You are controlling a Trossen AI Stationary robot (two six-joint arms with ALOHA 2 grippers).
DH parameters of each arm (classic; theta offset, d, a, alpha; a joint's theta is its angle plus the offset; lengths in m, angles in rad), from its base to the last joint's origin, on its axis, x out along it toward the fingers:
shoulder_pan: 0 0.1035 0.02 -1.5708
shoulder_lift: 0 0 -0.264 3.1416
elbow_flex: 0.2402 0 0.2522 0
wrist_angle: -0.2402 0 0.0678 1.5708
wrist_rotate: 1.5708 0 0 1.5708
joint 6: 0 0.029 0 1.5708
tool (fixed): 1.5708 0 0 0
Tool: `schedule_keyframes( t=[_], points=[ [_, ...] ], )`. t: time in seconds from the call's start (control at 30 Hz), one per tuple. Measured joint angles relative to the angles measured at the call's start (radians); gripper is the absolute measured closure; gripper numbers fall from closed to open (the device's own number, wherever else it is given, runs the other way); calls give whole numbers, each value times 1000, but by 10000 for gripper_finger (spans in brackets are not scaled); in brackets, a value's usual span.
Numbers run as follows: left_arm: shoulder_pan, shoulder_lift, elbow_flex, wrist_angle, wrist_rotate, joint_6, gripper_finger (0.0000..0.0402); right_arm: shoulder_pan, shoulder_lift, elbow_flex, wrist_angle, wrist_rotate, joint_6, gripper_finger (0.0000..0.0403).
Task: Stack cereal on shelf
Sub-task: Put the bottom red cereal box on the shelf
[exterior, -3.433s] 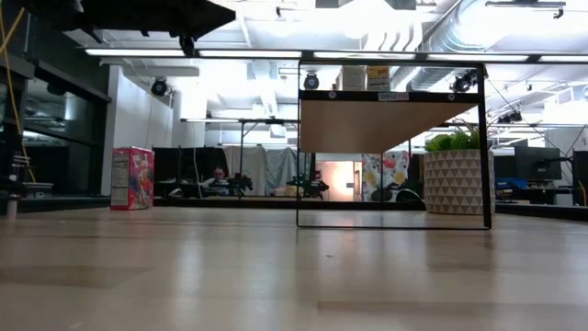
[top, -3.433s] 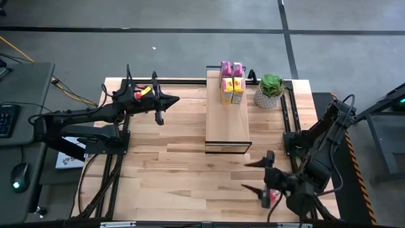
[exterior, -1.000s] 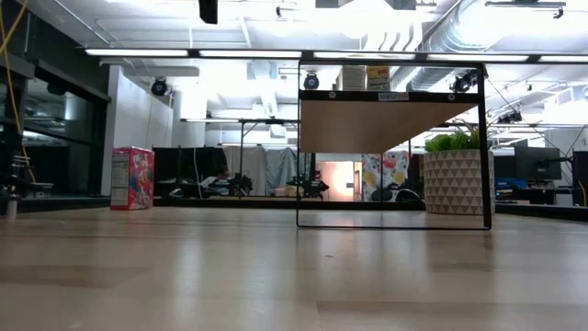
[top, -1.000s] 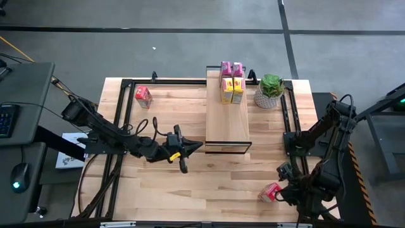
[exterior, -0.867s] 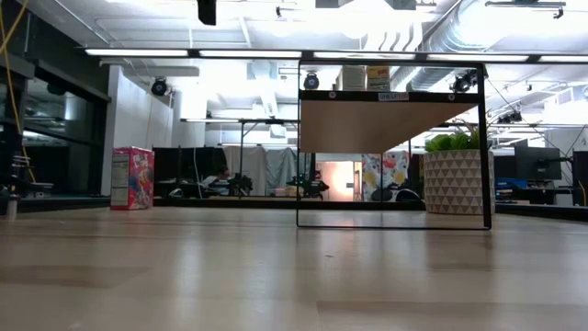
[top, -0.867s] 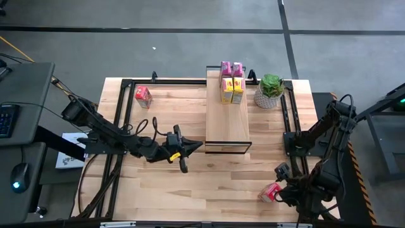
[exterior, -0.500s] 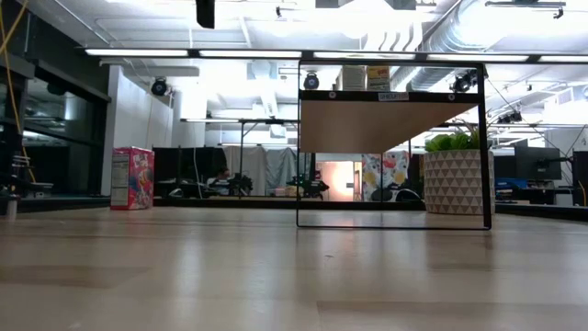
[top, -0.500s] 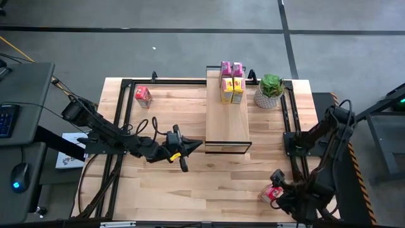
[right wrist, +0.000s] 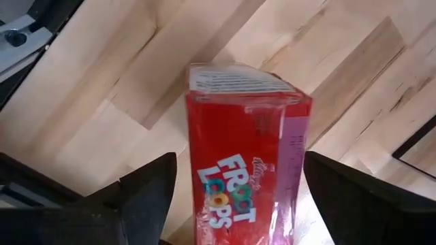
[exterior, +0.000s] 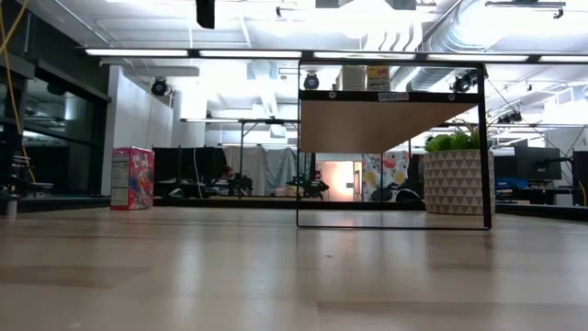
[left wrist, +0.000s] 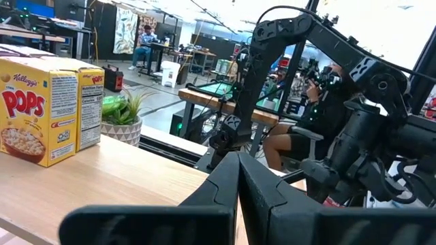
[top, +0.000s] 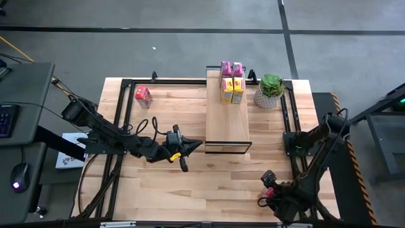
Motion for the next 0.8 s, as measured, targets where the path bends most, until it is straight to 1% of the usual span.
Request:
schedule_keyframes(
  t=[0.13,0.4,0.53,0.67,0.73,0.8],
  points=[
    [0,0,0,0,0,0,402,-1,0,0,0,-1,0,117],
    [0,0,0,0,0,0,402,-1,0,0,0,-4,0,206],
    [0,0,0,0,0,0,402,-1,0,0,0,-55,-31,242],
    [0,0,0,0,0,0,402,-3,-6,18,-5,-119,-63,267],
    [0,0,0,0,1,0,401,-7,-23,56,-12,-141,-84,273],
    [0,0,0,0,0,0,402,-14,-42,116,-36,-135,-98,275]
  ],
)
